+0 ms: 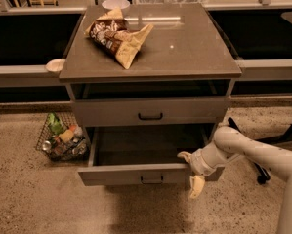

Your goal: Open middle drawer

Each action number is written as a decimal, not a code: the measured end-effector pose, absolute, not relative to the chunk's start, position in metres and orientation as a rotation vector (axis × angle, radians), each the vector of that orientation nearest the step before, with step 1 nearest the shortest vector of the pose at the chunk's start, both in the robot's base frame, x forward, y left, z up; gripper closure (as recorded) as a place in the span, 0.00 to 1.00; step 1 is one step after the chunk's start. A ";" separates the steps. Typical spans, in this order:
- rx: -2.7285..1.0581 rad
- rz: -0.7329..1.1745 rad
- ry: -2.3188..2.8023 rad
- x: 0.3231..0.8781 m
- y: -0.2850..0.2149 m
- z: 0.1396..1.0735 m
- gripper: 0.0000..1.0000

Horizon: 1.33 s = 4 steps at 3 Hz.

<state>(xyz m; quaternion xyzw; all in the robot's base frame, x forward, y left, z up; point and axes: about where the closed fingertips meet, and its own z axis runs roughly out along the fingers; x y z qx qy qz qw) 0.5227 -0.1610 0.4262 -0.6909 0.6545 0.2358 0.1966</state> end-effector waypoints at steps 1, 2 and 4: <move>-1.943 0.700 1.887 0.497 -0.164 0.409 0.18; -1.943 0.704 1.893 0.495 -0.164 0.414 0.41; -1.943 0.704 1.893 0.502 -0.164 0.417 0.64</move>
Offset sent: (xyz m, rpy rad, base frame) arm -0.0738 -0.0147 -0.0385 -0.0657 0.1460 -0.0420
